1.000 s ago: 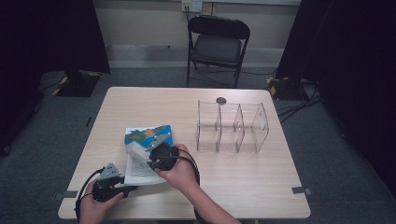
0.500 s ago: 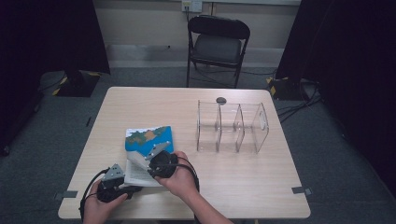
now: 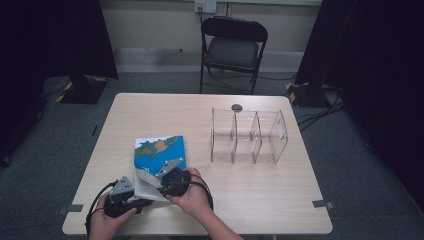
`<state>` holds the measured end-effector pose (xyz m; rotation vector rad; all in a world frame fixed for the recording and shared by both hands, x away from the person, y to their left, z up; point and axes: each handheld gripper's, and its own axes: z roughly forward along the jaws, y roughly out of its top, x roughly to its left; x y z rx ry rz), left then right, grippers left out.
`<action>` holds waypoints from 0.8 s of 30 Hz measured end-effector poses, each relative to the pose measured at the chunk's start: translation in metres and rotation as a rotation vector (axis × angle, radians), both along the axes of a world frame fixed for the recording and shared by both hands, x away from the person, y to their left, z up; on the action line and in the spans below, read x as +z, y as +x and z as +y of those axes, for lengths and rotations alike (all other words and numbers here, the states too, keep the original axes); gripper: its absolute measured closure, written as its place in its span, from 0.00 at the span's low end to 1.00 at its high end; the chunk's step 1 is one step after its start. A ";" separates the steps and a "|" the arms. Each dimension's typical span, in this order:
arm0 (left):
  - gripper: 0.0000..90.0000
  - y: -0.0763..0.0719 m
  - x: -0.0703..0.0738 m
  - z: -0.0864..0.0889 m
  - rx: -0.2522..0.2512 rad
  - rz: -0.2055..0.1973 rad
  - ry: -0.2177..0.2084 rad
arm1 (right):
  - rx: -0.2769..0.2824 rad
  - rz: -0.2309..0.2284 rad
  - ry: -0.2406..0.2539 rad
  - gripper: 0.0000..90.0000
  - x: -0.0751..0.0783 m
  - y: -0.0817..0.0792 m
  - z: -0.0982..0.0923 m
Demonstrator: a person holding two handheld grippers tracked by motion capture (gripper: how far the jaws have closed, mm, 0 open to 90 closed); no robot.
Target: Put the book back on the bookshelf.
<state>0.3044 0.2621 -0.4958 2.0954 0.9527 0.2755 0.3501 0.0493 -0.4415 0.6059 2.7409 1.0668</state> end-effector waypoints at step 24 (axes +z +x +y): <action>0.62 0.000 0.001 0.001 -0.001 0.012 0.007 | 0.108 -0.058 0.036 0.27 -0.026 -0.004 -0.023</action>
